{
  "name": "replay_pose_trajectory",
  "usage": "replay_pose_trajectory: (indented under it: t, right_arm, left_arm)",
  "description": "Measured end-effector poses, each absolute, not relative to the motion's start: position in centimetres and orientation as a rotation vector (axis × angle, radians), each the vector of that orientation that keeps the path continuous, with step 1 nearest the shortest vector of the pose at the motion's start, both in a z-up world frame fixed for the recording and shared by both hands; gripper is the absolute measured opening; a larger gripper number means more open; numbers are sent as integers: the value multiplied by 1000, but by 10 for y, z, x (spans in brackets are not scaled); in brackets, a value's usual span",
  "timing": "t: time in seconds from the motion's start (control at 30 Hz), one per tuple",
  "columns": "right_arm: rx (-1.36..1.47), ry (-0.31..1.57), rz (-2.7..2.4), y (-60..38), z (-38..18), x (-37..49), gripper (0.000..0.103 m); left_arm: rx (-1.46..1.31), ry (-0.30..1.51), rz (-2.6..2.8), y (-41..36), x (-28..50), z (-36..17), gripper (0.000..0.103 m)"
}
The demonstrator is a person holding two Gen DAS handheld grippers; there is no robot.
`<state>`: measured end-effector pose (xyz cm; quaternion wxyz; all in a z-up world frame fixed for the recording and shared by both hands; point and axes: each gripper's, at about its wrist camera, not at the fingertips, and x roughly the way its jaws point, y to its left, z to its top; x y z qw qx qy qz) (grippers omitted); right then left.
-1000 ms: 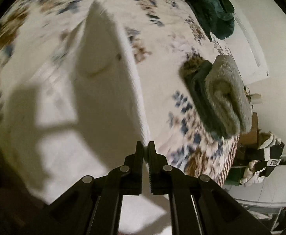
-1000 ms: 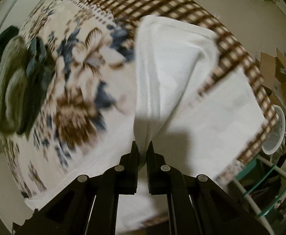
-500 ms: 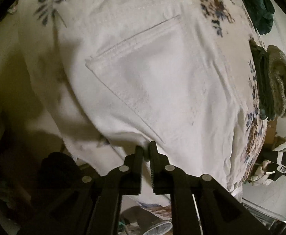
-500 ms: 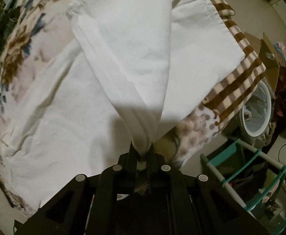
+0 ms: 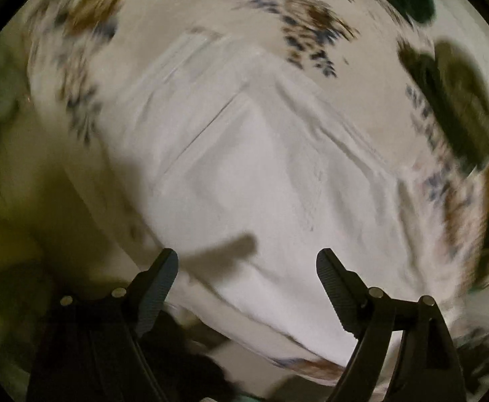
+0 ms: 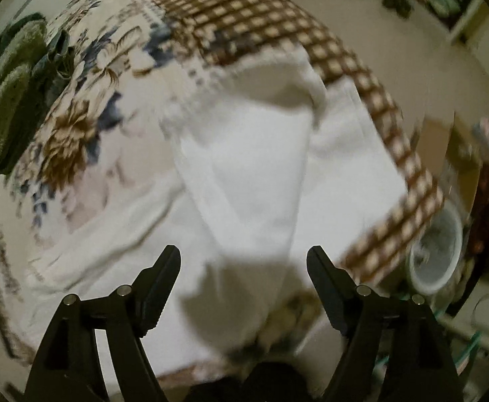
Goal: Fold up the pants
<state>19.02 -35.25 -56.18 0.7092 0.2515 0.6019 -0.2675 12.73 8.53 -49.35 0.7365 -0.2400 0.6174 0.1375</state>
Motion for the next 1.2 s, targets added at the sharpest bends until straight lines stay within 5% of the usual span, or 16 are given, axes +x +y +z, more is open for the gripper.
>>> replay_pose_trajectory:
  t: [0.23, 0.27, 0.3, 0.4, 0.53, 0.67, 0.87, 1.0, 1.13, 1.17, 1.2]
  right_arm:
    - [315, 1407, -587, -351, -605, 256, 79]
    - [293, 1401, -597, -352, -605, 256, 70]
    - [295, 1366, -624, -359, -600, 250, 49]
    - [387, 1295, -757, -388, -585, 221, 19]
    - [719, 1233, -937, -451, -588, 151, 20]
    - [1109, 1131, -903, -486, -602, 98, 52]
    - [783, 1126, -616, -437, -562, 173, 75]
    - [351, 1302, -485, -371, -584, 251, 76]
    - [177, 1416, -459, -342, -619, 267, 75]
    - [178, 1407, -476, -344, -620, 265, 64]
    - [184, 1380, -516, -350, -617, 260, 42]
  left_arm:
    - [-228, 1377, 254, 29, 174, -521, 84]
    - [-217, 1391, 242, 21, 181, -526, 84]
    - [-203, 1402, 229, 13, 186, -530, 84]
    - [-184, 1405, 203, -3, 192, -533, 84]
    - [-181, 1426, 158, -25, 194, -538, 84]
    - [-155, 1470, 120, -47, 191, -547, 84]
    - [-12, 1463, 94, -82, 191, -558, 84]
    - [112, 1516, 115, -99, 197, -590, 85]
    - [72, 1524, 144, -91, 204, -601, 100]
    - [53, 1531, 150, -88, 208, -603, 103]
    - [26, 1536, 147, -85, 210, -605, 103]
